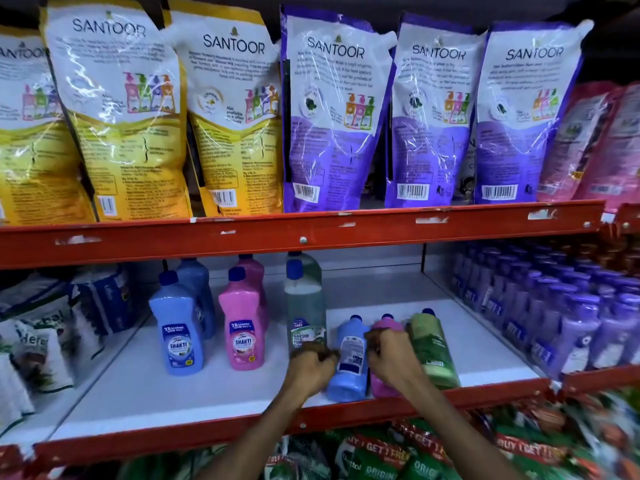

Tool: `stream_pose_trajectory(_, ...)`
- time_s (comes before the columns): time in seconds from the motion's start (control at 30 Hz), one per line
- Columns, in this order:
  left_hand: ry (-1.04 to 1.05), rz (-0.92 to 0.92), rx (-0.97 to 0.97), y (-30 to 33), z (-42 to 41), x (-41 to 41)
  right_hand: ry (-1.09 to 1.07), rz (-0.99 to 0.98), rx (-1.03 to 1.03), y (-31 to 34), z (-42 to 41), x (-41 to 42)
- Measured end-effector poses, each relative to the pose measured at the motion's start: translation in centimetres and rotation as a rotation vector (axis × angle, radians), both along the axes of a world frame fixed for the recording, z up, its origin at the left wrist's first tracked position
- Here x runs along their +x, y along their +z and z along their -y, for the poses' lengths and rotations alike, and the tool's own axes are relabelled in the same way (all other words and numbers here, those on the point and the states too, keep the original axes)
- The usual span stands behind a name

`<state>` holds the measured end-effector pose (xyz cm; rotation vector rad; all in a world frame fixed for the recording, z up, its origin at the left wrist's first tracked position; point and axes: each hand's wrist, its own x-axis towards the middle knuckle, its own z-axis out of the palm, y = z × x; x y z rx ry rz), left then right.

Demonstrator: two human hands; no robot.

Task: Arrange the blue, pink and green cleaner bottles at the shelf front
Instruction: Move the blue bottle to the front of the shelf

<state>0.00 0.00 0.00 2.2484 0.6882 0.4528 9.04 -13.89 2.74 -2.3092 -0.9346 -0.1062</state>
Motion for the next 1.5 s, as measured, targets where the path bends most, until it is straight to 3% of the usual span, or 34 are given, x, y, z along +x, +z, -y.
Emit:
stream_pose_trajectory(0.1,0.027,-0.109,-0.213,-0.1,-0.1,1.7,-0.020,-0.131,-0.004,-0.9,-0.4,0.0)
stream_pose_trajectory(0.33,0.027,-0.077,-0.625,0.0,0.5,4.0,-0.065,-0.193,-0.064,-0.6,-0.3,-0.6)
stream_pose_trajectory(0.47,0.068,0.050,-0.703,0.2,0.6,3.7,-0.115,-0.241,0.104,-0.9,0.5,-0.8)
stream_pose_trajectory(0.57,-0.029,0.221,-0.761,0.7,0.0,0.9,-0.115,-0.356,0.248,-0.6,0.6,-1.9)
stream_pose_trajectory(0.67,-0.180,0.409,-0.736,1.2,-1.9,-4.3,0.140,-0.562,0.503,0.1,-0.4,-4.7)
stream_pose_trajectory(0.77,-0.230,0.523,-0.613,0.9,-4.5,-10.2,0.212,-0.420,0.551,0.3,-3.1,-9.0)
stream_pose_trajectory(0.9,-0.098,0.593,-0.416,-0.6,-9.6,-16.5,0.273,-0.318,0.546,-0.3,-9.5,-14.8)
stream_pose_trajectory(1.07,0.034,0.575,-0.279,-2.0,-15.2,-20.3,0.321,-0.274,0.510,-1.0,-16.6,-18.7)
stream_pose_trajectory(1.33,0.076,0.540,-0.241,-2.9,-18.2,-21.6,0.300,-0.248,0.531,-2.6,-20.7,-18.9)
stream_pose_trajectory(1.5,0.049,0.462,-0.298,-3.4,-18.5,-21.9,0.268,-0.387,0.552,-3.7,-20.8,-18.4)
